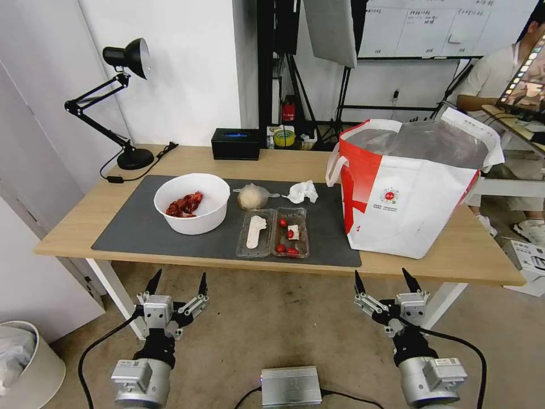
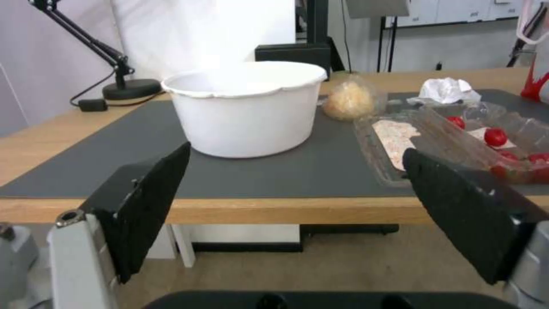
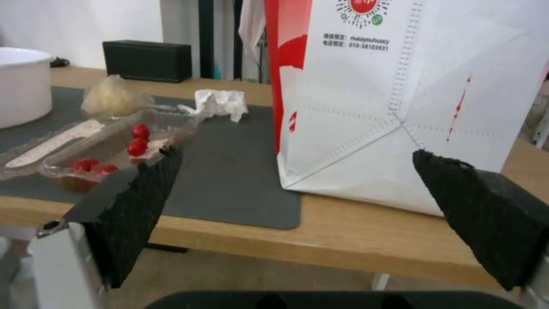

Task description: Pick up the trash from the table and place it into the takeout bag.

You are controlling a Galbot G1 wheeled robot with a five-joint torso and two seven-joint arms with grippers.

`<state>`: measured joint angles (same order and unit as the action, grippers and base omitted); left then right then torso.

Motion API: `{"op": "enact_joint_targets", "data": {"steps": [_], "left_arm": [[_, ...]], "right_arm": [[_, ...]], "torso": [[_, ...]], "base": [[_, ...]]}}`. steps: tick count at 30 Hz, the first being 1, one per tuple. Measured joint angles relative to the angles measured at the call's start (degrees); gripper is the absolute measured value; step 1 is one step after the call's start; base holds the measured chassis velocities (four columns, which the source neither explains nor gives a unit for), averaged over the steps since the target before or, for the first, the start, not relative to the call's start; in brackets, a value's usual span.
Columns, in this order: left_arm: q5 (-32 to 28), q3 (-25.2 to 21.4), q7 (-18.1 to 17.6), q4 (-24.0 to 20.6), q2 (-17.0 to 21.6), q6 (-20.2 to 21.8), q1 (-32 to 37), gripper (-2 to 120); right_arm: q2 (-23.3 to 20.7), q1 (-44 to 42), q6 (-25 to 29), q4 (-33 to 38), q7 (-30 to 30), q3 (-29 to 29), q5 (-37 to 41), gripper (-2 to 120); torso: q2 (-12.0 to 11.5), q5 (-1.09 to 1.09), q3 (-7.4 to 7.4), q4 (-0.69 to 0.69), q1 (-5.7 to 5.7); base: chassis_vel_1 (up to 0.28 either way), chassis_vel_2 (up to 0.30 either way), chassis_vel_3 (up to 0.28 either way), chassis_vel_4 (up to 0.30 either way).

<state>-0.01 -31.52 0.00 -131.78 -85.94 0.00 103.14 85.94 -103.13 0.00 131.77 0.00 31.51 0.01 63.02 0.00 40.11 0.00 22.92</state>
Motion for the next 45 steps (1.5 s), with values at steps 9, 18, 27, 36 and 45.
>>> {"op": "enact_joint_targets", "data": {"steps": [9, 18, 27, 36, 45], "left_arm": [[0.0, 0.0, 0.0, 0.0, 0.0, 0.0, 0.0, 100], [0.0, 0.0, 0.0, 0.0, 0.0, 0.0, 0.0, 100], [0.0, 0.0, 0.0, 0.0, 0.0, 0.0, 0.0, 100], [-2.17, 0.2, -1.47, -0.27, 0.25, 2.66, -0.53, 100], [-13.4, 1.36, -9.32, -3.14, 1.88, 15.55, -3.85, 100]], "right_arm": [[0.0, 0.0, 0.0, 0.0, 0.0, 0.0, 0.0, 100], [0.0, 0.0, 0.0, 0.0, 0.0, 0.0, 0.0, 100], [0.0, 0.0, 0.0, 0.0, 0.0, 0.0, 0.0, 100], [-7.74, 6.75, -8.29, -0.18, 4.3, -3.97, 5.69, 100], [-21.48, 18.86, -23.2, -0.7, 12.09, -11.07, 15.89, 100]], "torso": [[0.0, 0.0, 0.0, 0.0, 0.0], [0.0, 0.0, 0.0, 0.0, 0.0], [0.0, 0.0, 0.0, 0.0, 0.0], [0.0, 0.01, 0.0, 0.0, 0.0], [0.0, 0.01, 0.01, -0.01, 0.0]], "base": [[0.0, 0.0, 0.0, 0.0], [0.0, 0.0, 0.0, 0.0], [0.0, 0.0, 0.0, 0.0], [0.0, 0.0, 0.0, 0.0], [0.0, 0.0, 0.0, 0.0]]}}
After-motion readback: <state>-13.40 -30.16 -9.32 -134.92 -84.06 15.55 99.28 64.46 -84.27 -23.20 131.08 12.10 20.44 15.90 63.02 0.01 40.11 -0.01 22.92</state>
